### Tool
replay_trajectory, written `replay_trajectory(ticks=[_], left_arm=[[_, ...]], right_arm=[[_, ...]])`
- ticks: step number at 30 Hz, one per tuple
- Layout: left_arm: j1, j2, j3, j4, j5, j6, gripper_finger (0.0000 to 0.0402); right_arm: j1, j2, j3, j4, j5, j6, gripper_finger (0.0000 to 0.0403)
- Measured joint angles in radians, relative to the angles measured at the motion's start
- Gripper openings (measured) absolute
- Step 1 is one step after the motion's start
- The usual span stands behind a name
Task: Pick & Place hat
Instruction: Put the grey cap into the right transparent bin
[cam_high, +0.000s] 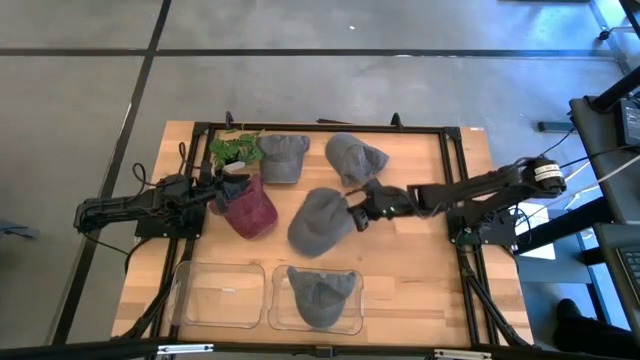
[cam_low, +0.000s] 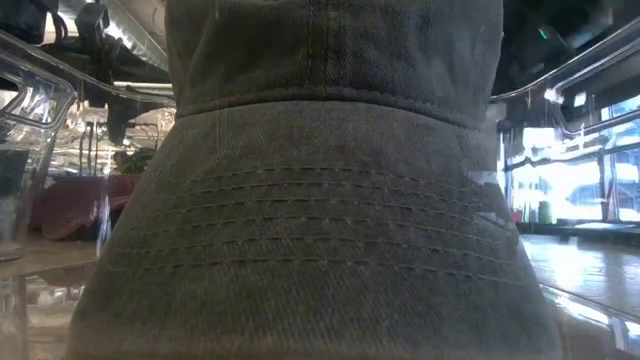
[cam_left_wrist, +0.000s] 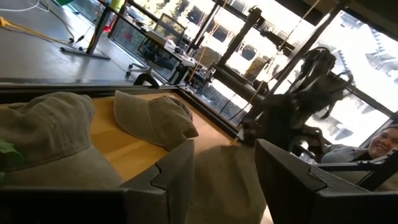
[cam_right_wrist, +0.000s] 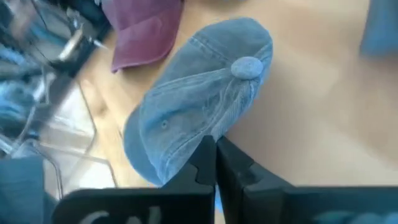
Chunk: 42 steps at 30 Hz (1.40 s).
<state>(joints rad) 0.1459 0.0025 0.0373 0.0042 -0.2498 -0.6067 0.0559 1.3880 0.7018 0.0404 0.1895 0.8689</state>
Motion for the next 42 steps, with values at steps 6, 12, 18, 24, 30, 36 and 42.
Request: replay_trajectory(ticks=[6, 12, 18, 24, 30, 36, 42], left_arm=[[0.000, 0.000, 0.000, 0.000, -0.003, 0.000, 0.0163], [0.000, 0.000, 0.000, 0.000, -0.022, 0.000, 0.0163], [0.000, 0.000, 0.000, 0.000, -0.102, 0.042, 0.0163], [0.000, 0.000, 0.000, -0.001, -0.115, 0.044, 0.0163], [0.000, 0.000, 0.000, -0.001, -0.115, 0.044, 0.0162], [0.000, 0.000, 0.000, -0.001, -0.102, 0.044, 0.0162], [0.000, 0.000, 0.000, -0.005, -0.073, 0.044, 0.0162]], right_arm=[[-0.050, -0.008, 0.307, -0.340, 0.000, -0.287, 0.0002], [-0.070, -0.008, 0.584, -0.534, 0.030, -0.472, 0.0002], [-0.035, -0.010, 0.805, -0.644, 0.043, -0.574, 0.0002], [0.055, -0.004, 0.971, -0.678, 0.053, -0.589, 0.0001], [0.196, 0.071, 1.142, -0.674, 0.012, -0.592, 0.0001], [0.325, 0.232, 1.300, -0.723, 0.000, -0.609, 0.0001], [0.409, 0.418, 1.434, -0.728, -0.071, -0.602, 0.0001]])
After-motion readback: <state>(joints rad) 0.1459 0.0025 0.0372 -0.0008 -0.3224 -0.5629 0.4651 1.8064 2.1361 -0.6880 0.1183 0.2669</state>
